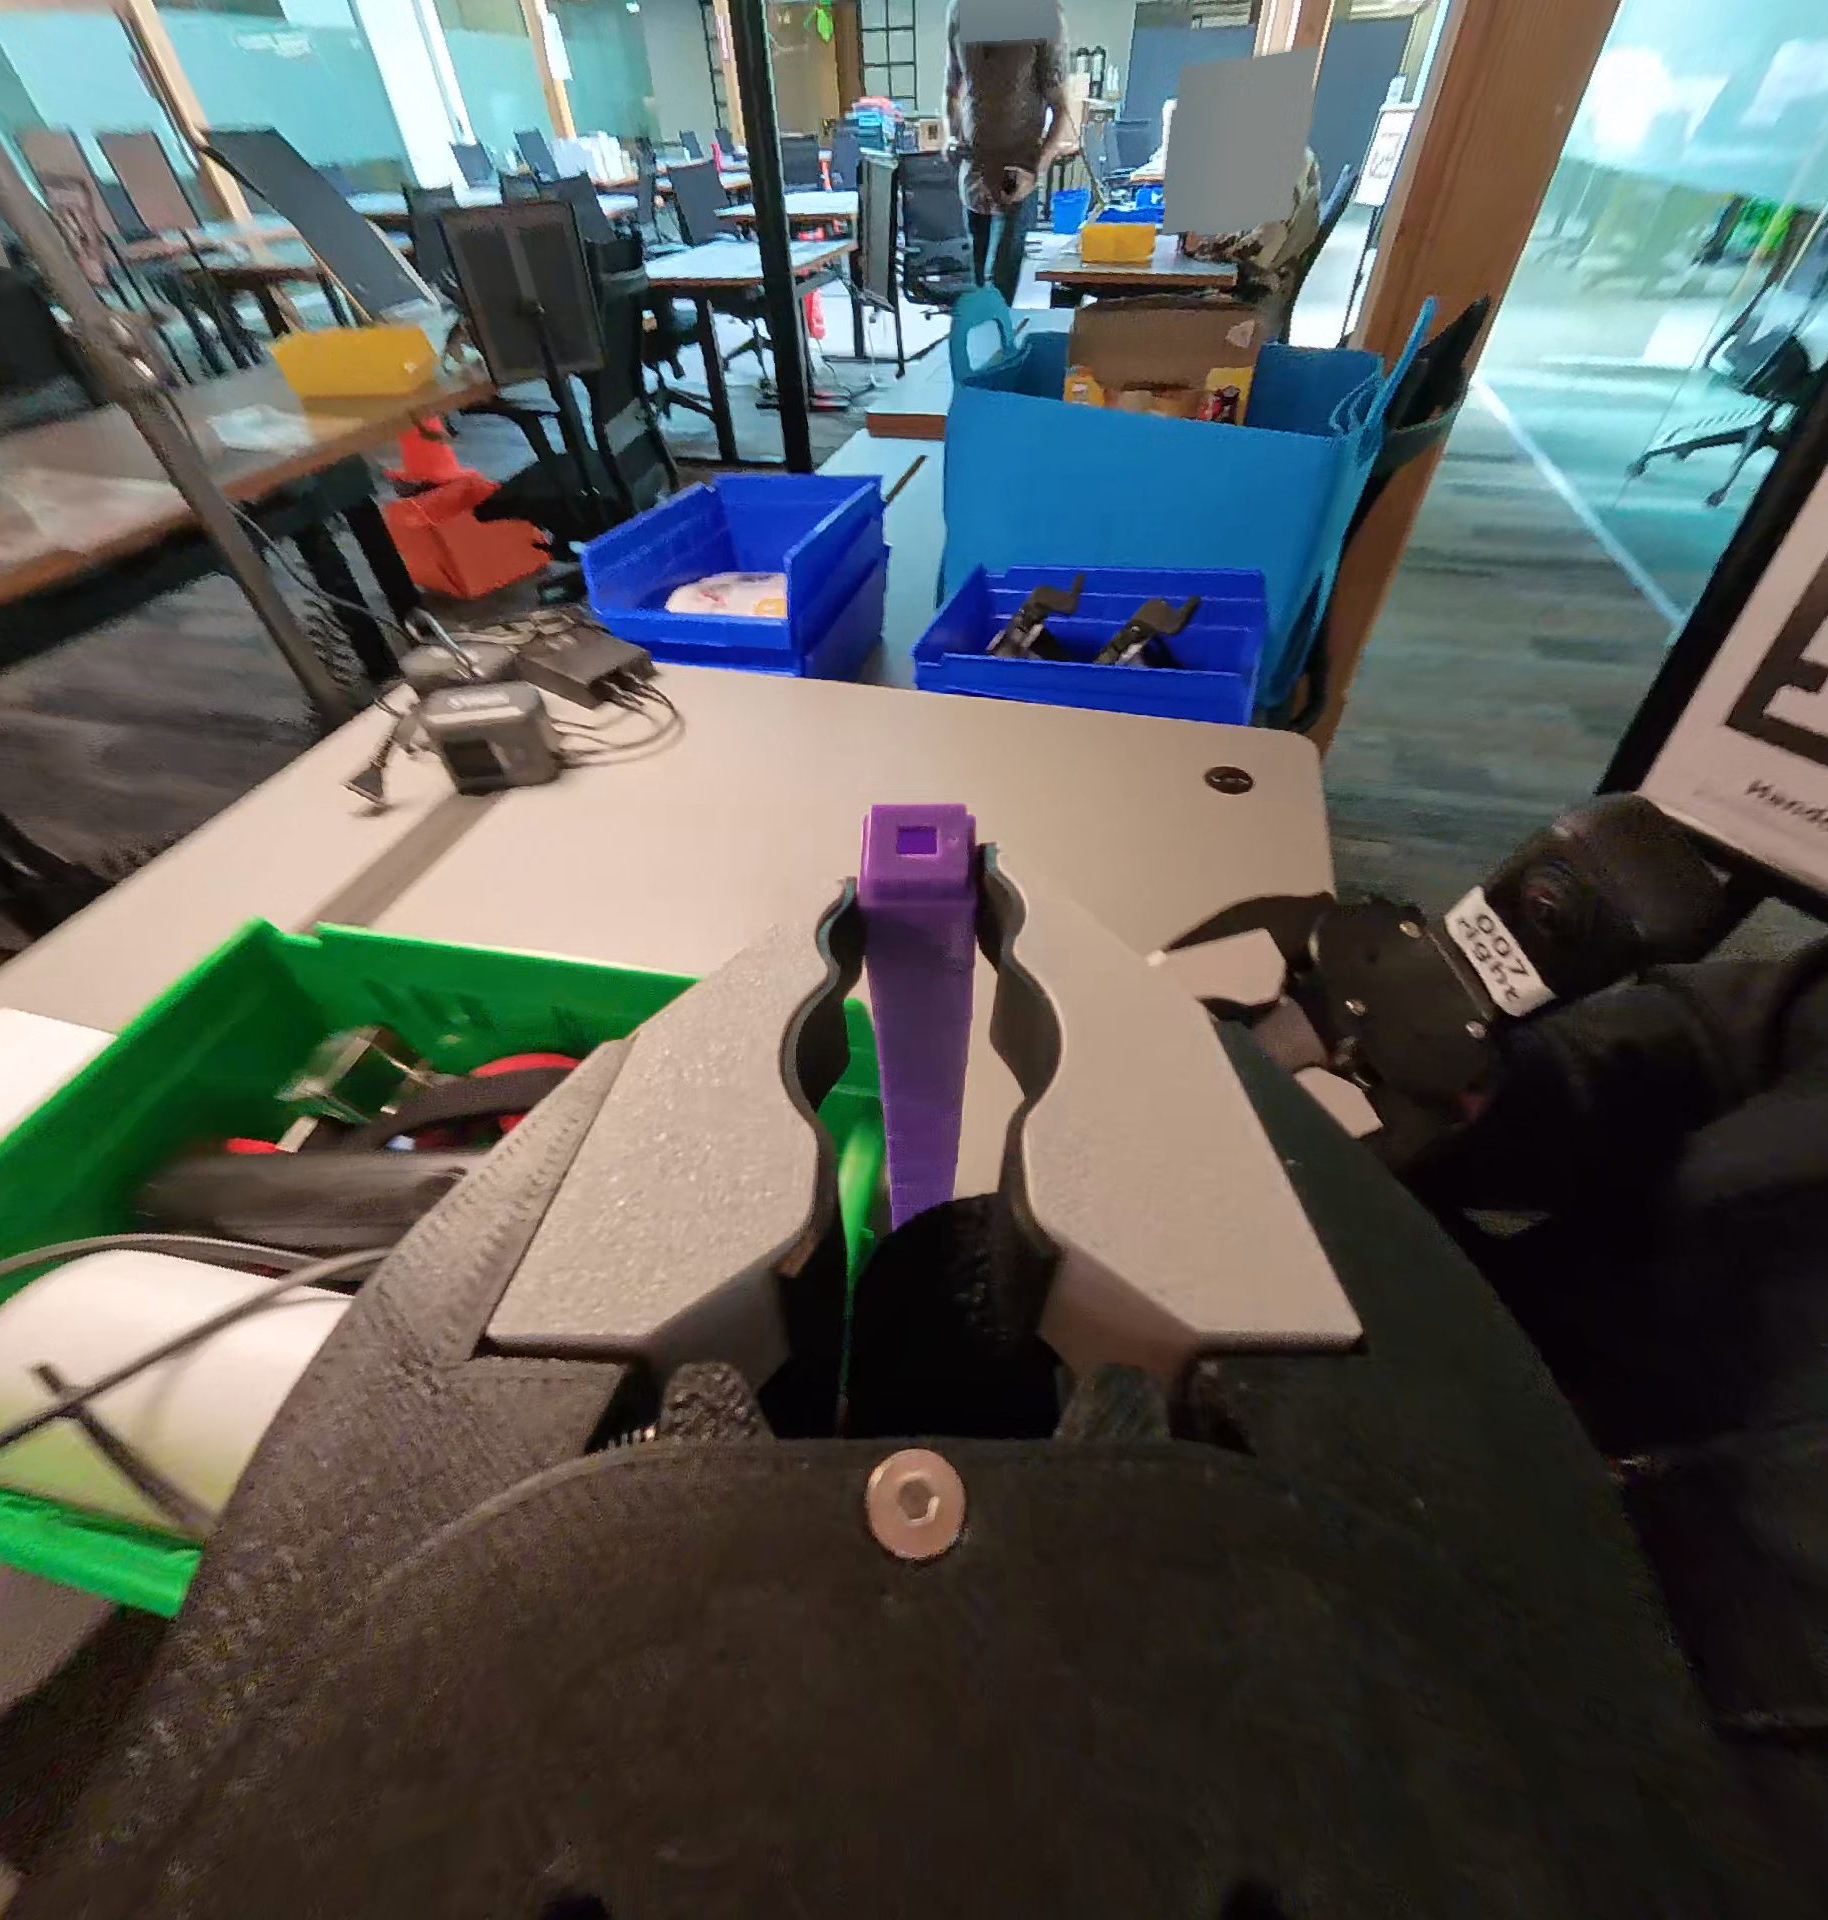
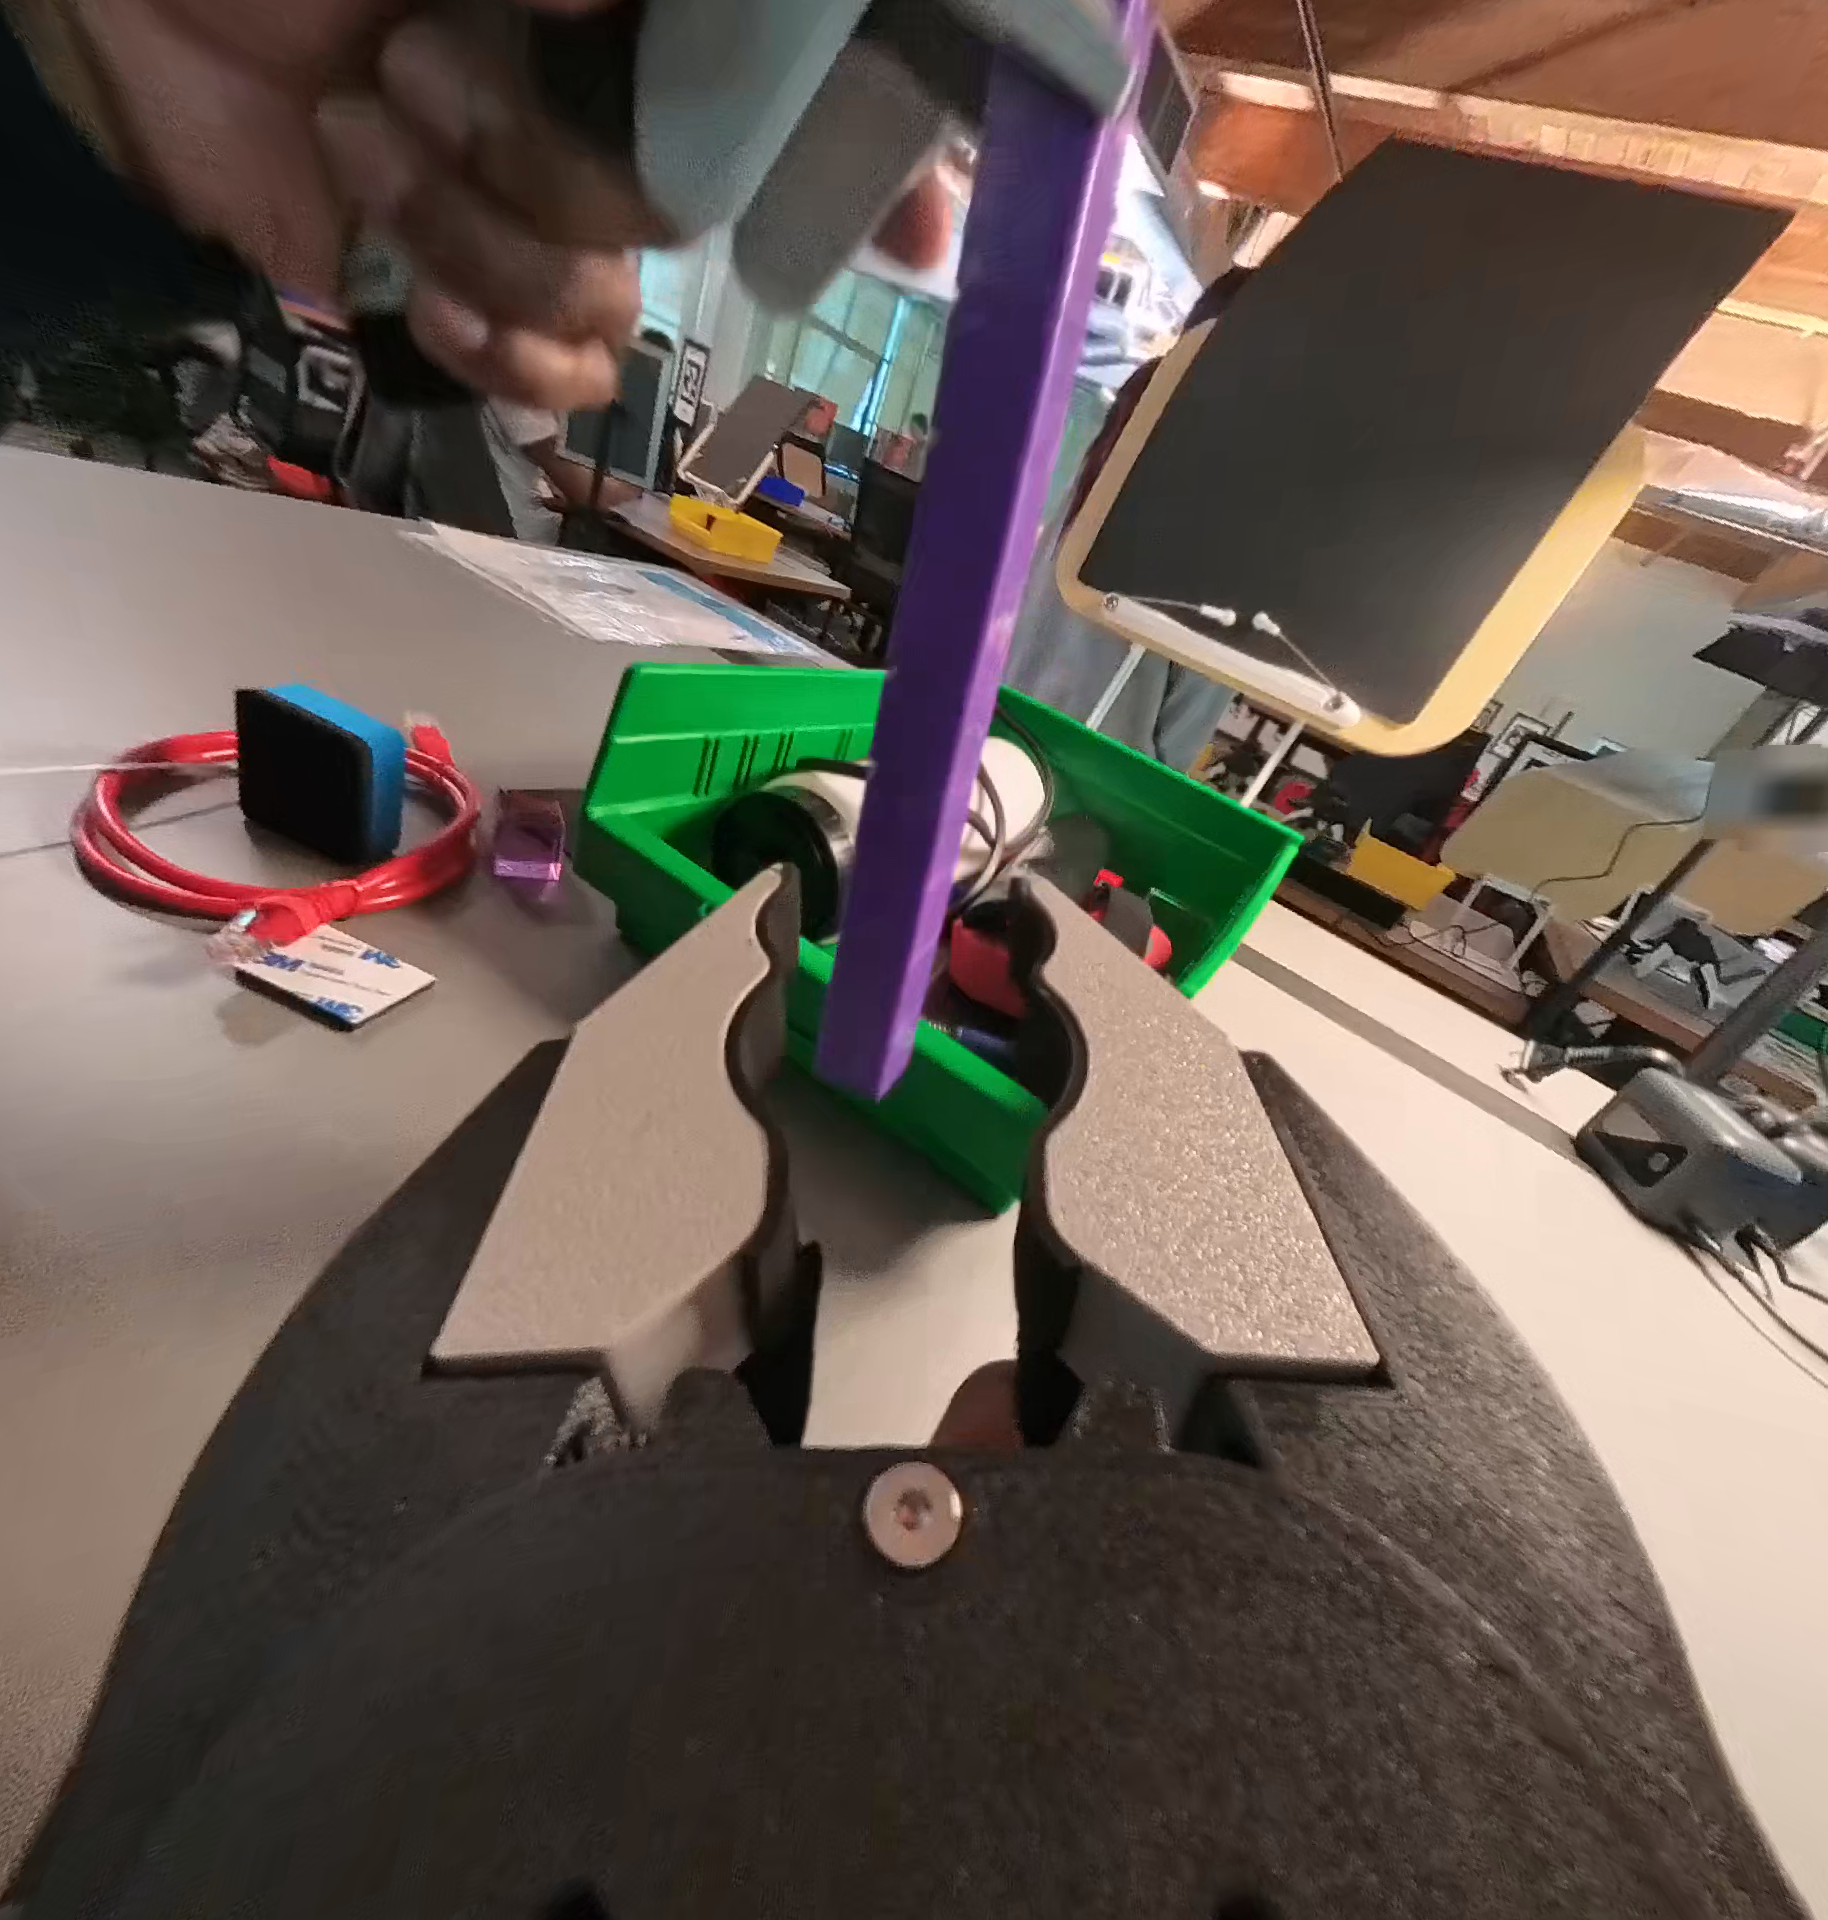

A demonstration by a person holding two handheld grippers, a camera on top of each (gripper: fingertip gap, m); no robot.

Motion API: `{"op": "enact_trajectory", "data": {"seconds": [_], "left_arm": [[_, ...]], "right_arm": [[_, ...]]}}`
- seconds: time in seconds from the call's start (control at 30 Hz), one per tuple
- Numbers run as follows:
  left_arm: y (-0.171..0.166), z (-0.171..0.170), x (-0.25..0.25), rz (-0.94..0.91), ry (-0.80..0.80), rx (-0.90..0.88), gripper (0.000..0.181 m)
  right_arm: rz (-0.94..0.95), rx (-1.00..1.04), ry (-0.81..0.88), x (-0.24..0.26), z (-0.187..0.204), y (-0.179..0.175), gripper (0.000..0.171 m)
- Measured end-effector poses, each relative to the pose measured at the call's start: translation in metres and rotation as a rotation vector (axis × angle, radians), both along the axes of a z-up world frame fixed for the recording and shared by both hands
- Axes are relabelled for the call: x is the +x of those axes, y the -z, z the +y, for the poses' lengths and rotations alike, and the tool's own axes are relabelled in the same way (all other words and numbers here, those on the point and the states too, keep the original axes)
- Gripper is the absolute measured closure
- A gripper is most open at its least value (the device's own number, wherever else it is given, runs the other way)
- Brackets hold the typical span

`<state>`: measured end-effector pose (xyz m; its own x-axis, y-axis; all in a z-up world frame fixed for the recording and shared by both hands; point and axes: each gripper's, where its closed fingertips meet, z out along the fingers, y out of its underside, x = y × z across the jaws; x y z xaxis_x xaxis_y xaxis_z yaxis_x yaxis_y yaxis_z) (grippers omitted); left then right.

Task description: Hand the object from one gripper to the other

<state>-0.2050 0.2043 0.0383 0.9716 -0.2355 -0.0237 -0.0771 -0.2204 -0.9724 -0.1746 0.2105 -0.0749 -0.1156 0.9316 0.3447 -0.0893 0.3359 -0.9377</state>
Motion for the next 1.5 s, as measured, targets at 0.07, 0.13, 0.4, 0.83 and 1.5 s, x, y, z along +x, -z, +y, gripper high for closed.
{"op": "enact_trajectory", "data": {"seconds": [0.07,0.13,0.4,0.83,1.5], "left_arm": [[0.015,-0.001,0.011,-0.052,0.021,-0.033,0.159],[0.029,-0.002,0.022,-0.076,0.061,-0.072,0.159],[0.06,-0.011,0.046,-0.051,0.228,-0.178,0.159],[0.064,-0.014,0.056,0.116,0.27,-0.24,0.158],[0.066,-0.015,0.051,0.055,0.284,-0.218,0.157]], "right_arm": [[-0.015,0.01,-0.034,0.0,-0.004,-0.005,0.121],[-0.049,0.01,-0.072,-0.003,-0.009,-0.006,0.114],[-0.24,-0.131,-0.42,-0.003,-0.037,0.009,0.116],[-0.321,-0.182,-0.517,-0.004,-0.043,0.025,0.143],[-0.325,-0.185,-0.526,-0.004,-0.043,0.027,0.143]]}}
